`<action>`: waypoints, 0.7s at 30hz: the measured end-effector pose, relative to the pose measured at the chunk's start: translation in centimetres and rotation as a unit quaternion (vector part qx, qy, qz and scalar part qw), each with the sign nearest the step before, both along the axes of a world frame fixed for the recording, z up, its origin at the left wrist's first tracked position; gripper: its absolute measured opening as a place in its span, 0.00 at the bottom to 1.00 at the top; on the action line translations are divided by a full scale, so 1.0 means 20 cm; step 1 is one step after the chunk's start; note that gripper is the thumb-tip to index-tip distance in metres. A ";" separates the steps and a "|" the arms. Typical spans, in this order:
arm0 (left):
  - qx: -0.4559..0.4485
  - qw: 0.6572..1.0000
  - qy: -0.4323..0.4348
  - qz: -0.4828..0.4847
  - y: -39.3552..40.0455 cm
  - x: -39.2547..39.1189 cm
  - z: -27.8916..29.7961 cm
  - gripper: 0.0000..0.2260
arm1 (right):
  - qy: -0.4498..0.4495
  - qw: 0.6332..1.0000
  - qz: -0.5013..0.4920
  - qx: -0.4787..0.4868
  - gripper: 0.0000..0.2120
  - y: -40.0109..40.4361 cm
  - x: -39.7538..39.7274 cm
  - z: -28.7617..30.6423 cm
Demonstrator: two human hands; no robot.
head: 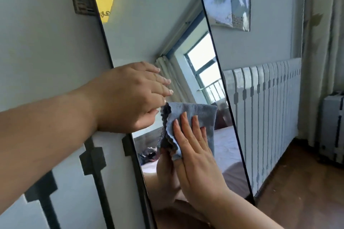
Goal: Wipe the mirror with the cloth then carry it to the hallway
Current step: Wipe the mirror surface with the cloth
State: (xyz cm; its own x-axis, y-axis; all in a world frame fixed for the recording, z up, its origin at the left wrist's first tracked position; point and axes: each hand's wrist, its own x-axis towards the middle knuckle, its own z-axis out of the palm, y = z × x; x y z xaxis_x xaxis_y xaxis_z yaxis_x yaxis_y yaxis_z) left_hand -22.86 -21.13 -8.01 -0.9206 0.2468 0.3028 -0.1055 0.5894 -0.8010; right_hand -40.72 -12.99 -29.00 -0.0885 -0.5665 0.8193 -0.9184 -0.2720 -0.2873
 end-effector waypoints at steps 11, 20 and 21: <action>0.026 0.999 0.030 -0.013 -0.02 -0.02 0.01 0.09 | -0.181 0.983 -0.042 0.001 0.28 -0.14 -0.34 0.10; 0.045 0.999 0.023 -0.016 -0.02 -0.02 0.03 0.05 | -0.086 0.996 -0.028 0.019 0.30 -0.05 -0.17 0.00; 0.044 0.999 0.029 -0.016 -0.02 -0.03 0.03 0.06 | -0.015 1.000 -0.021 0.010 0.33 -0.03 -0.13 -0.04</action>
